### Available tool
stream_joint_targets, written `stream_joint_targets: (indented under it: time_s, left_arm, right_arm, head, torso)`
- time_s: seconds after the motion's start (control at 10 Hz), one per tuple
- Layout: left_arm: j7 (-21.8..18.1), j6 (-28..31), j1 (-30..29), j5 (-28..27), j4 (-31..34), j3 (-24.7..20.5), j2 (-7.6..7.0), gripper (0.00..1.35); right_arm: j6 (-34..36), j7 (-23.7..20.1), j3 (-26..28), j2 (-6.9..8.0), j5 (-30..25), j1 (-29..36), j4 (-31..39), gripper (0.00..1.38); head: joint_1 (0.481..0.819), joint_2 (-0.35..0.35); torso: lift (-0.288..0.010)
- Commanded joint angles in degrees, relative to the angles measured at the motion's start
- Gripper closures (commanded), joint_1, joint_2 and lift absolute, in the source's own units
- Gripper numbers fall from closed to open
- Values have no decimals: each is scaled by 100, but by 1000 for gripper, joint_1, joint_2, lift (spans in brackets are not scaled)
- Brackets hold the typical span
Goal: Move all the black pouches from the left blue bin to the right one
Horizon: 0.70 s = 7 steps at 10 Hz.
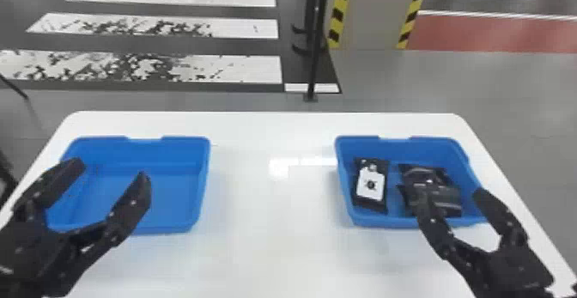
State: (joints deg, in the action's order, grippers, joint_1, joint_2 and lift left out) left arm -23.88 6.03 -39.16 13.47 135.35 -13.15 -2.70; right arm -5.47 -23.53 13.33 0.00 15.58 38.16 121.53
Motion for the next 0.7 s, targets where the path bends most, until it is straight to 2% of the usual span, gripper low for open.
stream_joint_targets:
  time_s: [0.0, 0.2, 0.6]
  left_arm:
    - [121, -308, 49, -68, 0, -124, 155, 167]
    - [296, -237, 49, -56, 0, -33, 147, 167]
    - [419, 86, -106, -113, 0, 1, 147, 170]
  right_arm:
    - [-58, 7, -65, 5, 19, -160, -165, 137]
    - [-72, 15, -88, 5, 8, -258, -263, 136]
    - [-72, 15, -122, 5, -4, -202, -334, 137]
  head:
    - [695, -51]
    - [695, -14]
    - [695, -11]
  torso:
    - [-140]
    - [-140]
    - [-140]
